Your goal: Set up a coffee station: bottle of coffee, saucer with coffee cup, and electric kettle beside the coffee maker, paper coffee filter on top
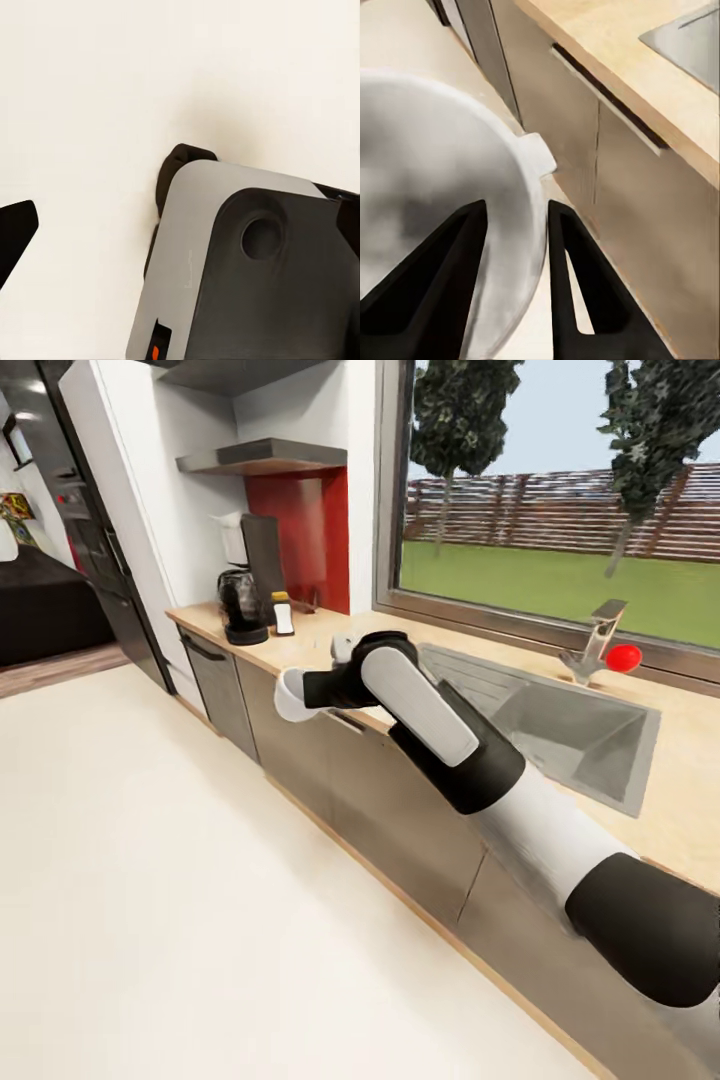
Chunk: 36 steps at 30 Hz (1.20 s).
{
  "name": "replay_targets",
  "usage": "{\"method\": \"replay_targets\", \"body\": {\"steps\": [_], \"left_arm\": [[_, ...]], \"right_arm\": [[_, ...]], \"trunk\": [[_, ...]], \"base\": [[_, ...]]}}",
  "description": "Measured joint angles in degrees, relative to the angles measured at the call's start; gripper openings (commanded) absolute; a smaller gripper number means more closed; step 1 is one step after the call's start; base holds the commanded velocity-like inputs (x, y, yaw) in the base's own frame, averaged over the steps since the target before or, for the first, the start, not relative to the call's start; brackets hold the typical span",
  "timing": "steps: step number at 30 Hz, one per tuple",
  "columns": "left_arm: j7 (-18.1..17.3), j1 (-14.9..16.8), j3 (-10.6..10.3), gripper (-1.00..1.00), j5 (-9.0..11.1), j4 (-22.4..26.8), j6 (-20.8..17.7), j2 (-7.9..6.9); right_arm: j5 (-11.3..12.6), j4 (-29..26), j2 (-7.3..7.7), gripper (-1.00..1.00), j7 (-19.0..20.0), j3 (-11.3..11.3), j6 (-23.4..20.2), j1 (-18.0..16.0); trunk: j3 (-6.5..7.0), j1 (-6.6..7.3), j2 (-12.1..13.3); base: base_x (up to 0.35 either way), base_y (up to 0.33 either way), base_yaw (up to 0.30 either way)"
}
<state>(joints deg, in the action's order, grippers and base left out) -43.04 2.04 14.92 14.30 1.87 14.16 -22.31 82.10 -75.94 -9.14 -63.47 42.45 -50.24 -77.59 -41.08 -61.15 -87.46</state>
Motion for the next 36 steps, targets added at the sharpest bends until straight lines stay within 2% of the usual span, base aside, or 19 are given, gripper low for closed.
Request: {"method": "replay_targets", "body": {"steps": [3,4,8,17,21,36], "left_arm": [[0.00,0.00,0.00,1.00,0.00,0.00,0.00,0.00],[0.00,0.00,0.00,1.00,0.00,0.00,0.00,0.00],[0.00,0.00,0.00,1.00,0.00,0.00,0.00,0.00],[0.25,0.02,0.02,1.00,-0.04,-0.02,0.00,0.00],[0.36,0.03,0.02,1.00,-0.05,-0.03,-0.01,0.01],[0.36,0.02,0.01,1.00,0.02,-0.02,-0.04,0.00]], "right_arm": [[-0.07,-0.24,0.09,-1.00,3.23,1.59,-0.14,0.09],[0.05,-0.32,0.16,-1.00,5.49,2.21,-0.11,0.12],[-0.19,-0.39,0.31,-1.00,8.49,2.70,-0.32,0.14],[-0.70,-0.28,0.43,-1.00,9.54,2.87,-0.35,0.89],[-0.94,-0.28,1.43,-1.00,9.83,2.85,-0.24,3.68],[-0.90,-0.33,1.60,-1.00,9.88,2.87,-0.22,4.27]], "trunk": [[0.10,0.00,0.00],[0.13,0.00,0.00],[0.26,0.01,0.00],[0.43,0.03,0.00],[0.44,0.03,0.00],[0.44,0.03,0.00]], "base": [[0.000,0.309,0.268],[0.006,0.309,0.268],[0.081,0.301,0.268],[0.251,0.197,0.163],[0.326,0.017,0.009],[0.312,0.157,0.000]]}}
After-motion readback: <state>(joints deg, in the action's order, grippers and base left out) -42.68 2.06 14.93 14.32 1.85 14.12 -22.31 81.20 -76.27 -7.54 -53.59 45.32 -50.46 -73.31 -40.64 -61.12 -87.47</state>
